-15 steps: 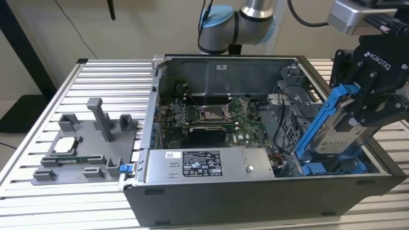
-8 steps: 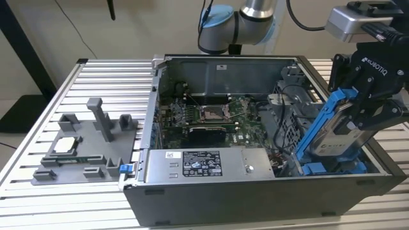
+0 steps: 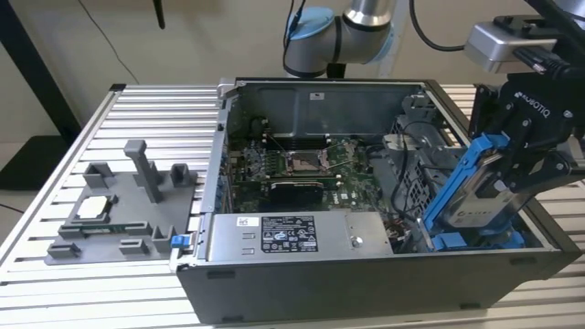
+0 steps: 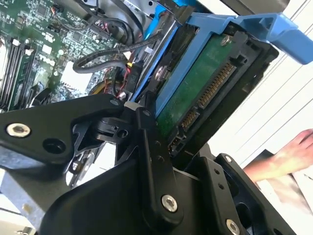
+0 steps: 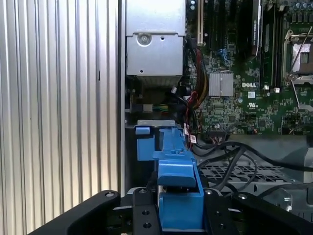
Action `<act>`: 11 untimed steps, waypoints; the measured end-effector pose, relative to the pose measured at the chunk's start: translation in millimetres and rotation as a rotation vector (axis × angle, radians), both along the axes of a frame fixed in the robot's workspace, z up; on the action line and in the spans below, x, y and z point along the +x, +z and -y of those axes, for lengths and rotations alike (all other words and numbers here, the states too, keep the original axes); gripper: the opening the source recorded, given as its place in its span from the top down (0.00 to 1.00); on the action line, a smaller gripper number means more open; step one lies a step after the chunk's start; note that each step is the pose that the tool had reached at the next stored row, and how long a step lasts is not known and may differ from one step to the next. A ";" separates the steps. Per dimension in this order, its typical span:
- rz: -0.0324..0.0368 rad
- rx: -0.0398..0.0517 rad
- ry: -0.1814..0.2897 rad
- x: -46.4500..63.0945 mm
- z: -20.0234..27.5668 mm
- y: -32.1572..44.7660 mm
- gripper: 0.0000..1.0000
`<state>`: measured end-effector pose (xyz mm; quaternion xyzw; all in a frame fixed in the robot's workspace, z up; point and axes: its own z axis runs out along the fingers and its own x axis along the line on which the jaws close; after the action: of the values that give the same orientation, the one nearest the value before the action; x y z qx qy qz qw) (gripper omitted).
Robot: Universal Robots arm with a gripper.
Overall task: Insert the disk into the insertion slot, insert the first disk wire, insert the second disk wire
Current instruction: 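Insert the first disk wire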
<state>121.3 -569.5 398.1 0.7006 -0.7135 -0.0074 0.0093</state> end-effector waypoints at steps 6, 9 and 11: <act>0.0000 0.0000 0.000 0.3 0.0 -10.9 1.00; 0.0001 -0.0002 0.000 0.4 0.0 -13.0 1.00; 0.0000 -0.0003 0.000 0.4 0.0 -13.0 1.00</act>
<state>121.7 -569.5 385.0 0.7006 -0.7135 -0.0073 0.0094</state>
